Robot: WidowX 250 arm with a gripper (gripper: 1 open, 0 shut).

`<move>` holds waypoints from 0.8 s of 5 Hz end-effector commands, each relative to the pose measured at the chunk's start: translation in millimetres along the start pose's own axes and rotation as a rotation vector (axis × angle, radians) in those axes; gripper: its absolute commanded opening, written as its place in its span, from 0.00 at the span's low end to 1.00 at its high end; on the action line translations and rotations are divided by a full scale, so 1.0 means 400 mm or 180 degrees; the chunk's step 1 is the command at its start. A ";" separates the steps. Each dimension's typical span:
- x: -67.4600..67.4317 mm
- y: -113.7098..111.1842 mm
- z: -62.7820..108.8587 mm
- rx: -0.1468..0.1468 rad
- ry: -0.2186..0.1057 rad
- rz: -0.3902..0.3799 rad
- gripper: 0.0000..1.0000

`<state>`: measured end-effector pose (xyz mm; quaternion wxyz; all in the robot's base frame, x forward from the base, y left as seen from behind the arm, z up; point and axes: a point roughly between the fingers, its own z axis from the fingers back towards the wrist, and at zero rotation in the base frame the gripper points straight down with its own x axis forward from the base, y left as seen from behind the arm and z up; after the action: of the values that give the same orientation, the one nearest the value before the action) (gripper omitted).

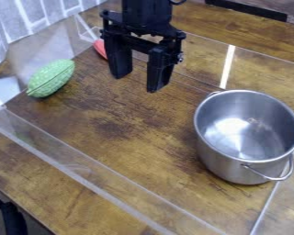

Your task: Move the pink spoon to the right side of the table

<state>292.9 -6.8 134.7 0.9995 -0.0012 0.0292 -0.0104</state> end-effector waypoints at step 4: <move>0.013 0.128 -0.082 -0.0013 0.0302 0.0278 1.00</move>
<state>289.9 35.4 87.8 0.9943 -0.0046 0.1026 0.0275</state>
